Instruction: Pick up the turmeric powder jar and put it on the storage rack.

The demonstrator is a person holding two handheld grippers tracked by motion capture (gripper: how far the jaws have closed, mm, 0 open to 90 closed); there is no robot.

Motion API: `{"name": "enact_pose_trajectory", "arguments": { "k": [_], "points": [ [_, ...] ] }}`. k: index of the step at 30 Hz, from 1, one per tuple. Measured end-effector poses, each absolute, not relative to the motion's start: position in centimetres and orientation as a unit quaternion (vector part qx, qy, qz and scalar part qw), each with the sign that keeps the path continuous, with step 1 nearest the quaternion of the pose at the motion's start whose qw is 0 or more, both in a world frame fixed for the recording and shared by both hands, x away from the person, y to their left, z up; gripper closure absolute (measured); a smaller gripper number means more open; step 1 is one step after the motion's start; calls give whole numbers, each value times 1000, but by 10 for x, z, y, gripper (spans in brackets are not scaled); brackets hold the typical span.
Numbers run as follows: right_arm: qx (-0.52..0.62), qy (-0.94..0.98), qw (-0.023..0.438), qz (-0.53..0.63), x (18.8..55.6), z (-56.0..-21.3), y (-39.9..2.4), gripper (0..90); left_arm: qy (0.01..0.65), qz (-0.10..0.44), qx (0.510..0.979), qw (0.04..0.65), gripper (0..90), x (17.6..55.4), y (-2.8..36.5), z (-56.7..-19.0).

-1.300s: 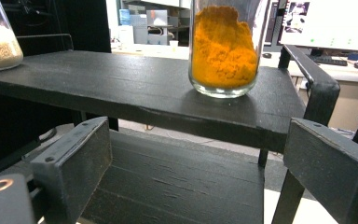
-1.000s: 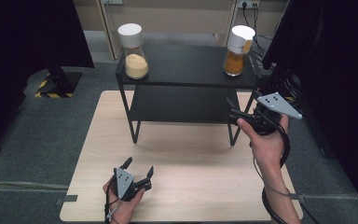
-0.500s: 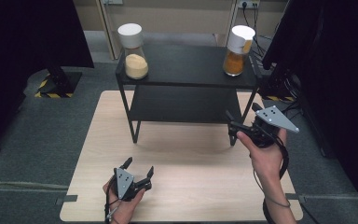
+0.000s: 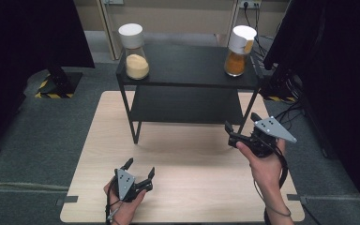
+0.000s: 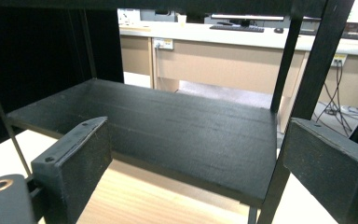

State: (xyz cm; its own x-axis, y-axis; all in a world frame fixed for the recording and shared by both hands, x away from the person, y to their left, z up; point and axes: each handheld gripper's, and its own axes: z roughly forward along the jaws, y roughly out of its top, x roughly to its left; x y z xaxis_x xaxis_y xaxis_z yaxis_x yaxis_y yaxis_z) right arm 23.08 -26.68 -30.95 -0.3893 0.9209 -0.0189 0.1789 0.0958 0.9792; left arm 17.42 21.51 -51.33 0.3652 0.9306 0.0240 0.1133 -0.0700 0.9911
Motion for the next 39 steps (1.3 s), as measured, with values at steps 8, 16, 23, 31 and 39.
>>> {"name": "enact_pose_trajectory", "arguments": {
  "k": [8,16,23,31,39],
  "points": [
    [428,659,348,512,227,-323,-268,80,417,379,626,539,134,174,215,-513],
    [433,666,340,503,223,-337,-271,80,416,380,626,539,134,174,215,-514],
    [438,668,335,499,220,-345,-274,80,416,380,626,539,134,174,215,-513],
    [445,673,326,493,216,-360,-277,80,416,379,626,539,135,174,215,-513],
    [452,679,316,485,212,-373,-280,80,415,380,627,539,135,174,214,-513]
  ]
}}
